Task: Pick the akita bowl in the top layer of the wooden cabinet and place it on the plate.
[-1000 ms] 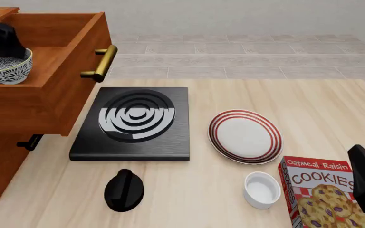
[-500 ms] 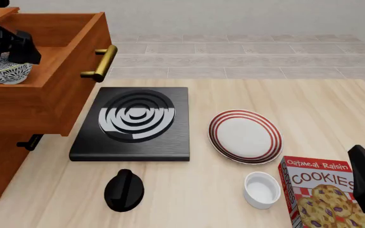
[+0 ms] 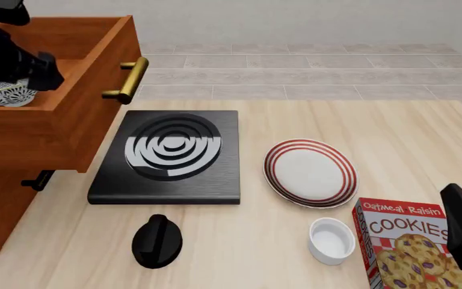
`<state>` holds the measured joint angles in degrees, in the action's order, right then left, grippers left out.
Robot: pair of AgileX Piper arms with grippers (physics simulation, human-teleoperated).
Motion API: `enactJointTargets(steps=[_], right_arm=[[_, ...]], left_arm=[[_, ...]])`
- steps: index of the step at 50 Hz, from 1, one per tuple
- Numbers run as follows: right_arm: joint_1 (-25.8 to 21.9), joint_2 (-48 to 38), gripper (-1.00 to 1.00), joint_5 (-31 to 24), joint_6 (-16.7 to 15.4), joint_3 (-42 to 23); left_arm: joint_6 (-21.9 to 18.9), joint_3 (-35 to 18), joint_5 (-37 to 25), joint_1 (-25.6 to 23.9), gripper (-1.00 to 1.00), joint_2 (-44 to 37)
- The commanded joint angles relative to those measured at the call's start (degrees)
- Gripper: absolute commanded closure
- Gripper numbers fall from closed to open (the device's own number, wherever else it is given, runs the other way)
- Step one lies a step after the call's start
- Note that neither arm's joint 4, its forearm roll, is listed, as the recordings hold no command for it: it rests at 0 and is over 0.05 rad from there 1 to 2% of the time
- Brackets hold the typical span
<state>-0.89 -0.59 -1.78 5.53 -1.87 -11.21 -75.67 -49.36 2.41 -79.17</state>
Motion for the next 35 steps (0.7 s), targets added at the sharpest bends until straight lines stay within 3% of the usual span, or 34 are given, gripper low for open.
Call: enactJointTargets(steps=[1,26,31,32,35], right_arm=[[-0.1,-0.2,-1.0,0.2,0.1,0.0],[-0.2,-0.3,-1.0,0.3,0.0,-0.1],[-0.3,0.0,-1.0,0.0,-0.1,-0.1],[-0.3,-0.3,-1.0,0.3,-0.1,-0.1],[-0.2,0.0,-1.0,0.0,-0.1,0.0]], left_arm=[[0.5,1.4,1.6,0.5,-1.0,-0.6],[1.6,3.6,3.2,0.5,-1.0,0.0],[0.2,4.0,3.6,-0.1,-1.0,0.8],[0.0,4.1,3.8,0.6,1.0,1.1],[0.7,3.8,3.6,0.2,1.0,1.0]])
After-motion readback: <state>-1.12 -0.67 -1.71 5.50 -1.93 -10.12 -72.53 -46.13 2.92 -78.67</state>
